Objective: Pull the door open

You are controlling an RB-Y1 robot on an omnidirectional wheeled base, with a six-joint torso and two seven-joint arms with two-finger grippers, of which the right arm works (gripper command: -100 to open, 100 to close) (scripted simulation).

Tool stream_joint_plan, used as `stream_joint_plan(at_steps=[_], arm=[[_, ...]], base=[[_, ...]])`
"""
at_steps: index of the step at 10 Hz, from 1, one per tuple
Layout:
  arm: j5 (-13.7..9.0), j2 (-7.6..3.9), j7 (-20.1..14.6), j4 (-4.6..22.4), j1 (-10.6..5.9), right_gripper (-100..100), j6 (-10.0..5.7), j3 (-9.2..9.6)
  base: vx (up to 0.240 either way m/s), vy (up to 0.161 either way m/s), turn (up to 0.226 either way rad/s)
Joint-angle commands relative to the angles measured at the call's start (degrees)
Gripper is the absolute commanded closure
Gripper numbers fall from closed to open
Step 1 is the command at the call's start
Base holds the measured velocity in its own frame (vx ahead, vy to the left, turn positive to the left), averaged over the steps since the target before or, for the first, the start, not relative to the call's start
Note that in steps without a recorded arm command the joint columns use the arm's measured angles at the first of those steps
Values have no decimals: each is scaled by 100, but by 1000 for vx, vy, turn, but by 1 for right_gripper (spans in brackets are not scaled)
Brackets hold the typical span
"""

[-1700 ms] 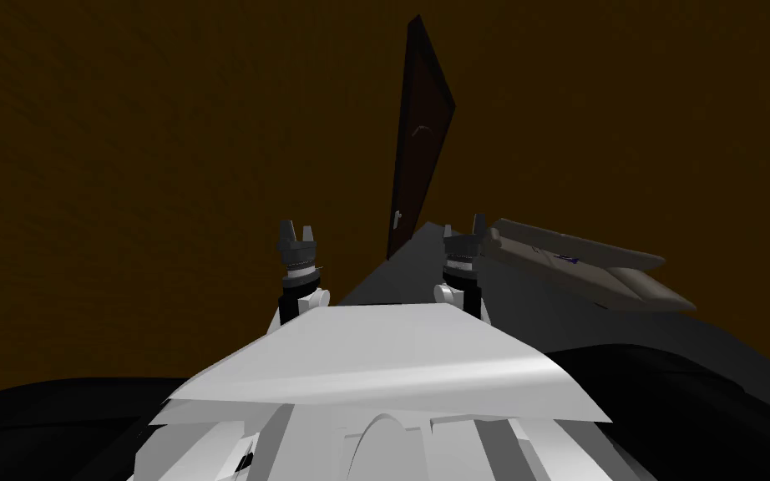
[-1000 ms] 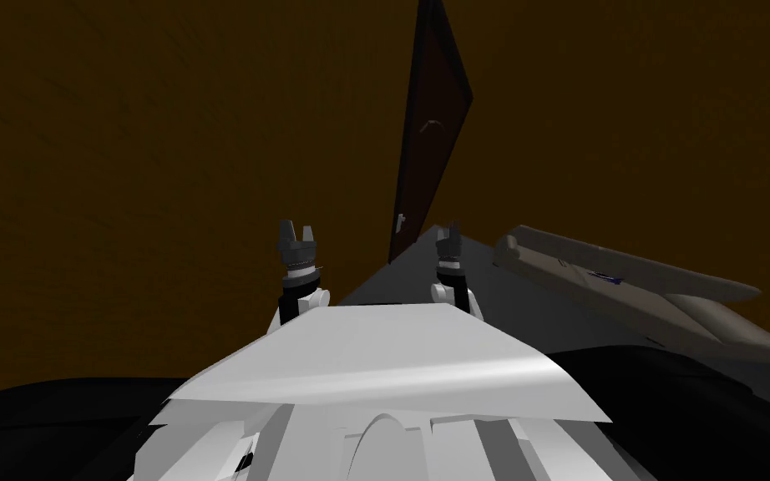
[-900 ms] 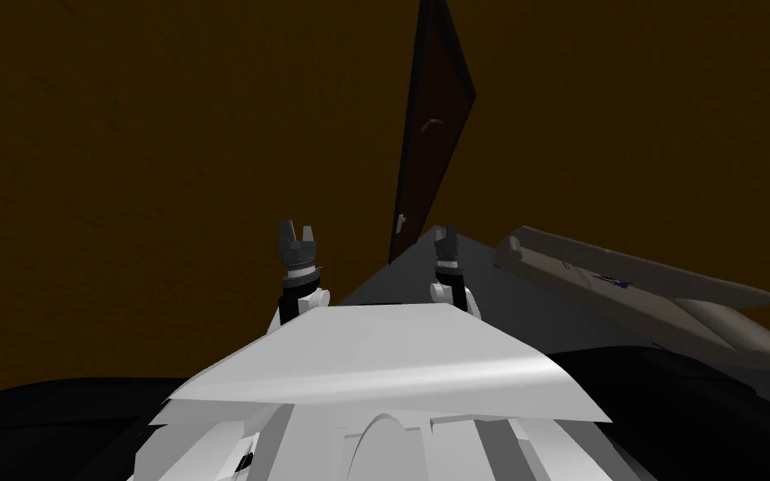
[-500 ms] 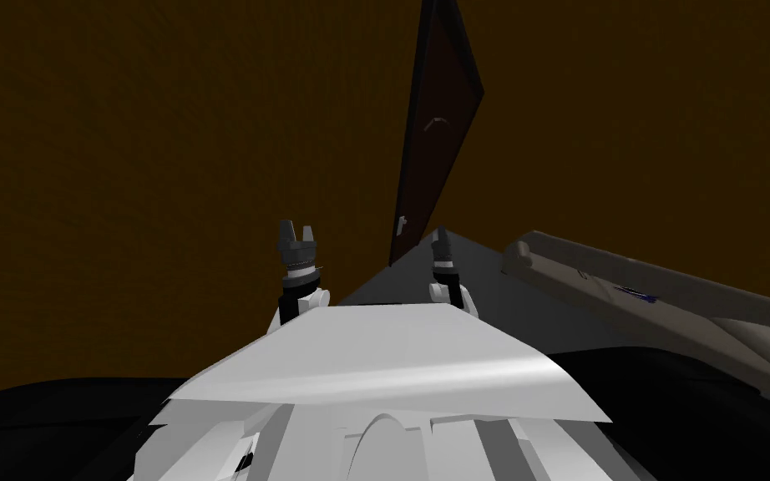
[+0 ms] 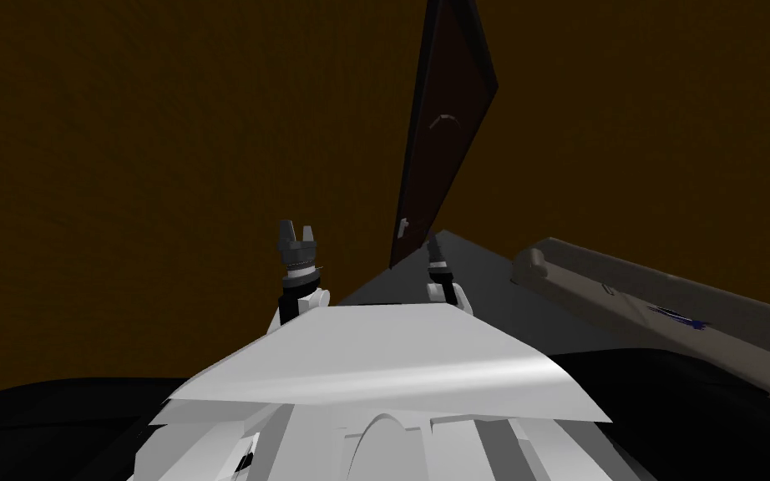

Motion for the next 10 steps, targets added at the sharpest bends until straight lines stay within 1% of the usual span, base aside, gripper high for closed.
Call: stream_joint_plan(at_steps=[1, 4, 5, 7, 10], arm=[[110, -78, 163, 210, -57, -100, -30, -10], [341, -179, 481, 597, -185, -100, -59, 9], [341, -179, 481, 597, -185, -100, -59, 9], [498, -246, 696, 859, -271, -100, -78, 23], [733, -345, 1019, 1252, -401, -100, -106, 43]], base=[[70, -93, 115], [88, -108, 118], [50, -85, 35], [58, -69, 96], [65, -105, 126]])
